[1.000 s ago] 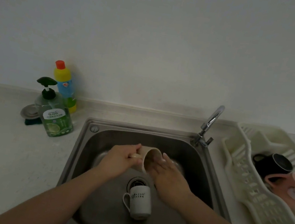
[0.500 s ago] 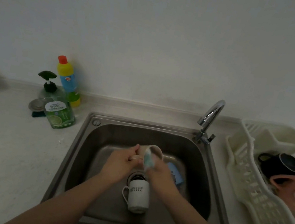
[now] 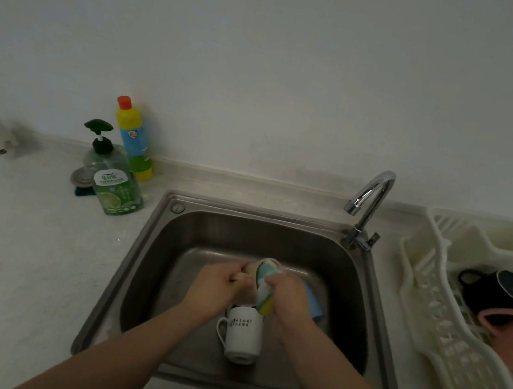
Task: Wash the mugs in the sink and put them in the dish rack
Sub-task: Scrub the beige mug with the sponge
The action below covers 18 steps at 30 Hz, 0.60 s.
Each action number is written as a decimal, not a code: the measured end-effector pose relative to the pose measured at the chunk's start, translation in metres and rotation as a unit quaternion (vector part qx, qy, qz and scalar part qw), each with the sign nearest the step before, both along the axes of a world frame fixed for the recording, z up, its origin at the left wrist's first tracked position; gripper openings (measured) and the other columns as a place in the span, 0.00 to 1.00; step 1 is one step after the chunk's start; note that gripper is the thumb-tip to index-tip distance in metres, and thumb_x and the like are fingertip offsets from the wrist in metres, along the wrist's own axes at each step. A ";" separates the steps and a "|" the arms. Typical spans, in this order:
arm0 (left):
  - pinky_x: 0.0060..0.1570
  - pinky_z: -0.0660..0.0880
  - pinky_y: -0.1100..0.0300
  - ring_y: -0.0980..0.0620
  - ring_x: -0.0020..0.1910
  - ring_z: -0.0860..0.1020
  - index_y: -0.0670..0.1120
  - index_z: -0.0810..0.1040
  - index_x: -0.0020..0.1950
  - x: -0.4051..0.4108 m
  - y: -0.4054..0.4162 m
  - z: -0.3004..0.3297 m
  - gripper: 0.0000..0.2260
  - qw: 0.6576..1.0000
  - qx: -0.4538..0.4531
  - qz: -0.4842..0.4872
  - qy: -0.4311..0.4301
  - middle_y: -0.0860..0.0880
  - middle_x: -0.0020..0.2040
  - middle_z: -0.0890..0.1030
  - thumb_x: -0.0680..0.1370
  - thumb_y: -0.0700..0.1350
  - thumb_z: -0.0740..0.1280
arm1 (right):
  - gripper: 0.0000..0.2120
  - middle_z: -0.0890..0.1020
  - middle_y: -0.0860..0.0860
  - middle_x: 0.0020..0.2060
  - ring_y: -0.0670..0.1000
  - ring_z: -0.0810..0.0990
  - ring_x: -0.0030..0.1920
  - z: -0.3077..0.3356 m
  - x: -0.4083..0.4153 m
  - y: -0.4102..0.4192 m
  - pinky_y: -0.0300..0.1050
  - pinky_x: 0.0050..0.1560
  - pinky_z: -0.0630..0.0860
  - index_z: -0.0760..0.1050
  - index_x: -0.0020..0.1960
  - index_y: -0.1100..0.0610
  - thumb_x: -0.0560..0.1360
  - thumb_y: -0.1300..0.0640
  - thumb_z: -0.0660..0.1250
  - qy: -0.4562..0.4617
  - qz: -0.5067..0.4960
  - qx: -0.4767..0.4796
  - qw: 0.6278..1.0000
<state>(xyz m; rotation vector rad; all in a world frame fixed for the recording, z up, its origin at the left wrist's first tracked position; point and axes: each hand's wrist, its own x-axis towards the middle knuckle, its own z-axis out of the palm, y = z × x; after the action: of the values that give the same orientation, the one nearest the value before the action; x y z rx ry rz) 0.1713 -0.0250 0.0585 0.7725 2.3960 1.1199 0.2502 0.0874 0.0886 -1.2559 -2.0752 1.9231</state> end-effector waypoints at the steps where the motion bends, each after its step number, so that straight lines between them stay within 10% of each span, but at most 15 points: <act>1: 0.49 0.75 0.61 0.58 0.45 0.79 0.58 0.81 0.47 -0.002 -0.001 0.001 0.03 1.000 0.014 0.007 -0.002 0.59 0.41 0.82 0.77 0.49 0.68 | 0.11 0.80 0.56 0.51 0.49 0.78 0.44 -0.002 0.003 0.001 0.39 0.42 0.77 0.73 0.61 0.57 0.80 0.62 0.60 0.039 0.062 0.057 0.996; 2: 0.48 0.75 0.60 0.58 0.43 0.79 0.58 0.82 0.46 -0.006 -0.003 0.001 0.03 1.000 0.027 0.014 -0.007 0.60 0.39 0.81 0.76 0.50 0.69 | 0.13 0.80 0.54 0.56 0.49 0.78 0.51 -0.006 0.009 0.000 0.39 0.52 0.76 0.73 0.64 0.56 0.80 0.61 0.60 0.061 0.175 0.182 0.966; 4: 0.50 0.76 0.55 0.56 0.42 0.80 0.52 0.84 0.48 -0.017 -0.010 0.000 0.05 1.000 0.022 0.004 -0.018 0.56 0.38 0.82 0.76 0.49 0.70 | 0.24 0.75 0.51 0.66 0.51 0.71 0.68 -0.039 0.023 0.017 0.44 0.73 0.59 0.69 0.71 0.53 0.76 0.61 0.65 0.035 0.359 0.524 0.772; 6: 0.50 0.77 0.51 0.54 0.41 0.79 0.48 0.83 0.45 -0.021 -0.014 0.000 0.06 0.999 -0.017 -0.038 -0.007 0.51 0.38 0.82 0.76 0.49 0.70 | 0.32 0.67 0.54 0.73 0.55 0.62 0.75 -0.061 0.030 0.044 0.54 0.75 0.46 0.65 0.74 0.57 0.72 0.60 0.69 -0.002 0.457 0.684 0.568; 7: 0.50 0.77 0.51 0.54 0.41 0.79 0.48 0.83 0.44 -0.019 -0.014 -0.002 0.06 0.998 -0.029 -0.047 -0.007 0.51 0.39 0.82 0.76 0.49 0.70 | 0.33 0.65 0.56 0.74 0.55 0.60 0.76 -0.066 0.031 0.054 0.57 0.75 0.46 0.64 0.74 0.59 0.71 0.59 0.70 -0.004 0.489 0.694 0.527; 8: 0.51 0.77 0.53 0.56 0.42 0.79 0.49 0.83 0.47 -0.016 -0.013 -0.003 0.06 0.998 -0.032 -0.044 -0.008 0.52 0.40 0.82 0.76 0.50 0.70 | 0.34 0.67 0.56 0.73 0.55 0.61 0.75 -0.066 0.030 0.059 0.57 0.75 0.50 0.67 0.73 0.59 0.69 0.58 0.72 -0.016 0.488 0.687 0.537; 12: 0.49 0.76 0.56 0.57 0.44 0.79 0.51 0.82 0.46 -0.010 -0.005 -0.005 0.08 0.998 -0.049 -0.003 0.025 0.53 0.41 0.82 0.76 0.53 0.68 | 0.24 0.76 0.48 0.66 0.46 0.72 0.68 -0.053 0.033 0.017 0.41 0.70 0.65 0.72 0.69 0.50 0.73 0.59 0.67 0.023 0.348 0.539 0.767; 15: 0.50 0.76 0.54 0.55 0.45 0.80 0.49 0.83 0.48 -0.008 -0.005 -0.005 0.09 0.998 -0.051 0.020 0.026 0.52 0.43 0.83 0.76 0.52 0.68 | 0.13 0.80 0.46 0.45 0.45 0.78 0.44 -0.021 0.015 -0.010 0.36 0.41 0.73 0.76 0.56 0.51 0.80 0.60 0.56 0.008 0.205 0.332 0.921; 18: 0.55 0.76 0.55 0.56 0.49 0.80 0.50 0.84 0.55 -0.011 -0.008 0.001 0.10 0.999 -0.012 0.041 0.002 0.52 0.49 0.85 0.76 0.50 0.69 | 0.12 0.79 0.54 0.54 0.51 0.79 0.52 0.004 -0.005 -0.010 0.40 0.49 0.73 0.74 0.61 0.58 0.81 0.61 0.56 -0.020 0.211 0.349 0.913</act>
<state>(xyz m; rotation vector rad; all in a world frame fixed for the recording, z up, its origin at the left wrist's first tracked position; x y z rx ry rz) 0.1607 -0.0331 0.0591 0.6735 2.4601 1.1202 0.2449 0.0775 0.0927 -0.7236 -2.8418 1.0232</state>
